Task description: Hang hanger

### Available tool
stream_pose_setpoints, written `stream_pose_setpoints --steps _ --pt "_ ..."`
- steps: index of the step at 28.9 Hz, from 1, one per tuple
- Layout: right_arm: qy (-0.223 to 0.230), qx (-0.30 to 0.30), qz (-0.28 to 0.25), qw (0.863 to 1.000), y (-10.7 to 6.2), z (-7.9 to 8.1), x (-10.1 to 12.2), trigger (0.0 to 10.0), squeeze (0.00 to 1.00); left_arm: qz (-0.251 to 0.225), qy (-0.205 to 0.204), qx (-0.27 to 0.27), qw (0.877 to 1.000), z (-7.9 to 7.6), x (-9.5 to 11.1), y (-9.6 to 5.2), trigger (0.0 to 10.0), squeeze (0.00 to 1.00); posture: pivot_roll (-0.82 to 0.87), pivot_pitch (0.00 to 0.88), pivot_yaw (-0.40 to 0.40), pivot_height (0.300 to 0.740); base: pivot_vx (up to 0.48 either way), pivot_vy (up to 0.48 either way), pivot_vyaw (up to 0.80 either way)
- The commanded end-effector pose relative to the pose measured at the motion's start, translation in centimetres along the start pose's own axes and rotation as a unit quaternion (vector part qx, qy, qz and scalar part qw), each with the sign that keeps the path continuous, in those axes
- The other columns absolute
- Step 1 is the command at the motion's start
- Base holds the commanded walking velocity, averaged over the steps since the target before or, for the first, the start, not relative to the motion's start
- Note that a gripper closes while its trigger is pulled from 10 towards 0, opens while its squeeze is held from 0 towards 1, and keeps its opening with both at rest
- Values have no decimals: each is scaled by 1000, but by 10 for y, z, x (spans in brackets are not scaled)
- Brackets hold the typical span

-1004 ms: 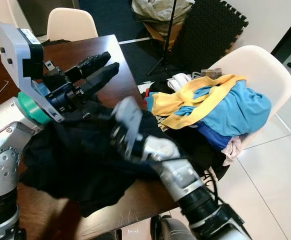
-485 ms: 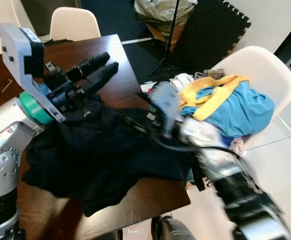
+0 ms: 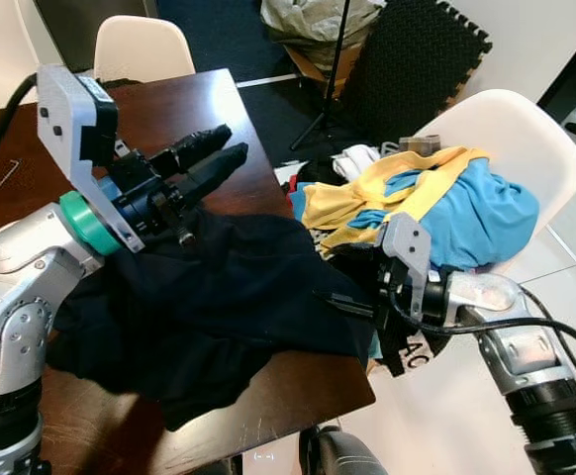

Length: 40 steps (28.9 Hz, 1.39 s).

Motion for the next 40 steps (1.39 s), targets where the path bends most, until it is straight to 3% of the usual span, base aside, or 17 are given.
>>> stream_pose_setpoints --steps 1,6,15,16,17,18,19,20,21,22,34,38,40 --pt "-6 1 32 999 6 6 -17 10000 0 12 -1 -2 1000 0 -5 0 10000 0 24 87 59 740 0 0 0" --pt "-27 -5 111 993 16 10 -46 10000 0 14 0 -1 1000 0 -5 -1 10000 0 36 88 60 740 0 0 0" --pt "20 19 112 993 27 23 -58 9882 0 18 1 3 1000 1 -6 -3 10000 0 44 89 55 740 0 0 0" --pt "29 22 114 993 27 24 -61 8392 0 18 1 4 1000 1 -6 -3 10000 0 43 92 53 740 0 0 0" --pt "29 22 114 993 27 24 -61 8392 0 18 1 4 1000 1 -6 -3 10000 0 43 92 53 740 0 0 0" --pt "38 28 115 992 28 26 -63 4353 0 18 0 4 1000 1 -6 -3 10000 0 41 93 52 740 0 0 0" --pt "38 28 115 992 28 26 -63 4353 0 18 0 4 1000 1 -6 -3 10000 0 41 93 52 740 0 0 0" --pt "48 37 117 991 28 29 -66 1216 0 18 -1 5 1000 1 -7 -3 10000 0 39 95 51 740 0 0 0" --pt "48 37 117 991 28 29 -66 1216 0 18 -1 5 1000 1 -7 -3 10000 0 39 95 51 740 0 0 0" --pt "59 62 122 989 27 35 -69 0 0 18 -2 7 1000 2 -8 -3 10000 0 37 97 49 740 0 0 0" --pt "66 100 117 986 24 38 -64 0 0 17 -5 11 1000 1 -9 -4 10000 0 34 104 42 740 0 0 0" --pt "67 99 94 988 27 36 -55 0 0 17 -5 13 1000 1 -9 -4 10000 0 35 106 42 740 0 0 0" --pt "73 88 49 992 32 32 -38 0 0 19 -5 14 1000 2 -10 -4 10000 0 34 105 45 740 0 0 0"
Point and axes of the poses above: a point about 5 cm out from each wrist's last joint towards the gripper, its own y axis pointing out of the wrist towards the gripper, its own x axis along the axis of the wrist's last joint, z = x × y, the point moved 3 cm from there along y, pointing out of the wrist towards the gripper
